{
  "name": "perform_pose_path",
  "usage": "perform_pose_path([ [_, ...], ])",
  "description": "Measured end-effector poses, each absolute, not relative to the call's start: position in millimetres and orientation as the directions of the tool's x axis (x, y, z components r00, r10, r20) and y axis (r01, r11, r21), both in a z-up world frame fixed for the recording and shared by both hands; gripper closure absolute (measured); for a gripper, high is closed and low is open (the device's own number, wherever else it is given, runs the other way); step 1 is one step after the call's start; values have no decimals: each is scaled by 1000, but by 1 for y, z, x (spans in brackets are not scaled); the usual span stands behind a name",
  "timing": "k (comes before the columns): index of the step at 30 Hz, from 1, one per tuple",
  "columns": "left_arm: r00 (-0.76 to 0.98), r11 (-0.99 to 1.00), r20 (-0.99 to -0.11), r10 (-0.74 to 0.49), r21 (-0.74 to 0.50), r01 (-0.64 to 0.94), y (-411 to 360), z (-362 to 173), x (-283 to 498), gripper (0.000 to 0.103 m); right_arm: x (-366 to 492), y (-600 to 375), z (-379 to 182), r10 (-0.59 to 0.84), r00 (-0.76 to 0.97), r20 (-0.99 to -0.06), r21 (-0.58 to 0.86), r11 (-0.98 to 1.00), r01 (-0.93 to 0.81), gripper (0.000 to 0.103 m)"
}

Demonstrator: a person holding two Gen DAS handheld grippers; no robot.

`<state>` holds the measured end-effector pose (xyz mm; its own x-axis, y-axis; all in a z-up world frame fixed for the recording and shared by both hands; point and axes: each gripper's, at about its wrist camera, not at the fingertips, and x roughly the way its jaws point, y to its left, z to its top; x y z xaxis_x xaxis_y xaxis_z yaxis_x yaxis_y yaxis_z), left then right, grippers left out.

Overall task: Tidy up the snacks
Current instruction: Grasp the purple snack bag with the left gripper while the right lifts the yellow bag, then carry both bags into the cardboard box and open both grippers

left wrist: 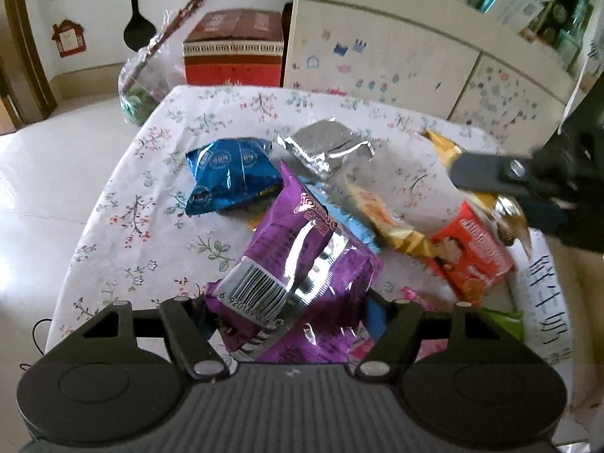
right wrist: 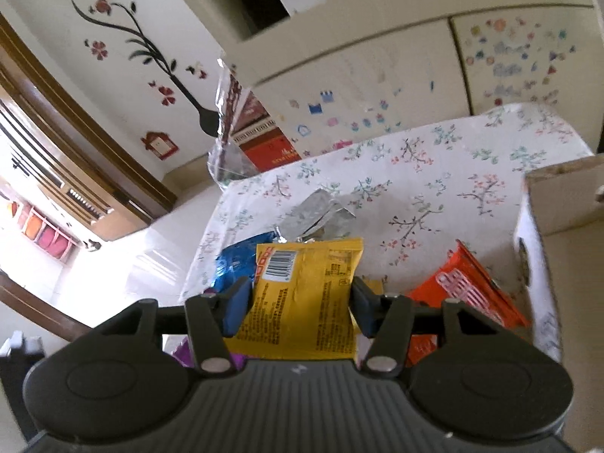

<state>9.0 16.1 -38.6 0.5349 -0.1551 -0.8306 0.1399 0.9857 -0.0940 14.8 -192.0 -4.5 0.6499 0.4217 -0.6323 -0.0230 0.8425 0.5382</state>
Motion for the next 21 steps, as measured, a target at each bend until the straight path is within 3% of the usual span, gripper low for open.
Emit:
perform_pose_path([
  [21, 634, 971, -738, -233, -139, 195, -28, 1, -11, 27, -59, -242, 27, 266, 756, -599, 478, 876, 70, 46],
])
